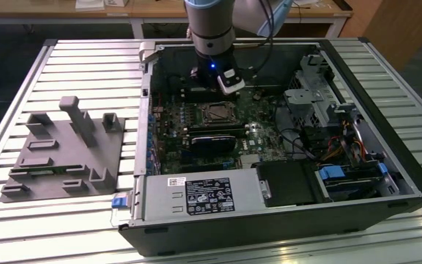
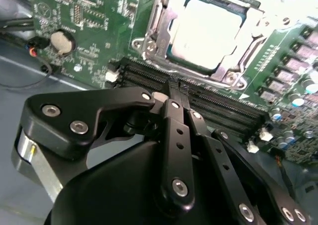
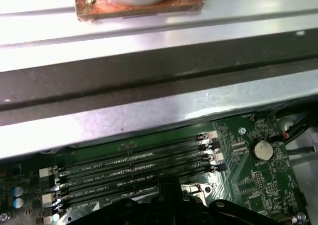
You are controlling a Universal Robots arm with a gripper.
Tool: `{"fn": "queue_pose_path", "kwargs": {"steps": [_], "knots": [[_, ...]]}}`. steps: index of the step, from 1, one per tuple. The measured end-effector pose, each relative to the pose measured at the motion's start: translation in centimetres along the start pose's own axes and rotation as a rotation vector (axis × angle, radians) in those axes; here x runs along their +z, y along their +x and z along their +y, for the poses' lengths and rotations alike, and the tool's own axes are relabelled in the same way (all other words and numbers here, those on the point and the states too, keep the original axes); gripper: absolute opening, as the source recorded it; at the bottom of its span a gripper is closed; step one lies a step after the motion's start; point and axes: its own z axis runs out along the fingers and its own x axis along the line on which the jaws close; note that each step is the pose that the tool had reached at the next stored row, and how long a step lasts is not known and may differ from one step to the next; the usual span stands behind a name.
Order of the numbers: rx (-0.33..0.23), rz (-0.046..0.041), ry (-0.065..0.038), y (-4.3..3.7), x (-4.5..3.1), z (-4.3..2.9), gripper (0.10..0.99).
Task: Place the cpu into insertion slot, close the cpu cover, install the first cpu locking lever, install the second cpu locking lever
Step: 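Install the first cpu locking lever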
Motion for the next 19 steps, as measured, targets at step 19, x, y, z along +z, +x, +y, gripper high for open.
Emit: {"fn": "queue_pose_path", "kwargs": {"steps": [19], "knots": [[-0.025, -0.0073, 0.181, -0.54, 0.19, -0.77, 0.106]]}}
